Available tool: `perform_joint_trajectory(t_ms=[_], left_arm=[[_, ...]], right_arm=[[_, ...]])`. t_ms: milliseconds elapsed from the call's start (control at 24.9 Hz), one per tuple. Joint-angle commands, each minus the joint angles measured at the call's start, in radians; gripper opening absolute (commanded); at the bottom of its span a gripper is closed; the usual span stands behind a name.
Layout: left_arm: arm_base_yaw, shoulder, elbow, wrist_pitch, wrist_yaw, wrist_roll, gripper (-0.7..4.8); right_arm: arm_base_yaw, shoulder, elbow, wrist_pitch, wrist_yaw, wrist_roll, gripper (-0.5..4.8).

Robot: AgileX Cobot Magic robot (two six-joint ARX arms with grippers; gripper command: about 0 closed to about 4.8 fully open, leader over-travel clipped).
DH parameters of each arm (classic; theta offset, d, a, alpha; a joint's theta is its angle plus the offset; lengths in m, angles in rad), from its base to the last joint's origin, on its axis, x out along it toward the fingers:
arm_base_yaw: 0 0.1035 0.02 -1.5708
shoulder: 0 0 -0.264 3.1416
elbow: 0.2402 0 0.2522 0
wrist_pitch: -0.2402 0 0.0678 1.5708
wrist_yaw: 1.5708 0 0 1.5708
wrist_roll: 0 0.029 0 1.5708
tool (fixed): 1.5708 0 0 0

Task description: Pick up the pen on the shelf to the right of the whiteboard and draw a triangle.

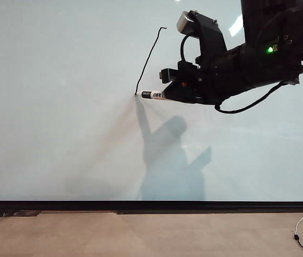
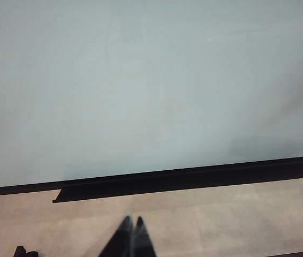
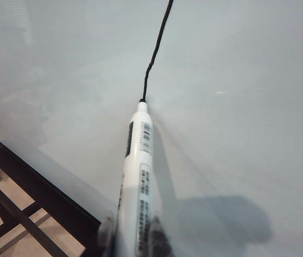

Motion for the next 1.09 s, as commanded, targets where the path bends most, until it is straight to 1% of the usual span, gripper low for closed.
perform_joint_trajectory(t_ms=[40, 603, 804, 965, 1086], left_arm=[[0.0, 0.0, 0.003, 0.006, 0.001, 0.001, -0.05], [0.0, 0.0, 0.003, 0.006, 0.0, 0.001, -0.05], [0.0, 0.0, 0.003, 0.006, 0.0, 0.001, -0.05], [0.0, 0.0, 0.003, 0.006, 0.0, 0.001, -0.05], [0.0, 0.0, 0.003, 0.006, 0.0, 0.001, -0.05]], right_arm=[[0.011, 0.02, 0.005, 0.034, 0.013, 0.014, -0.07], [0.018, 0.079, 0.015, 0.048, 0.013, 0.023, -0.07], [0.018, 0.083, 0.017, 0.078, 0.014, 0.023, -0.07], [0.018, 0.084, 0.017, 0.077, 0.03, 0.023, -0.07], [0.018, 0.083, 0.017, 0.079, 0.072, 0.022, -0.07]])
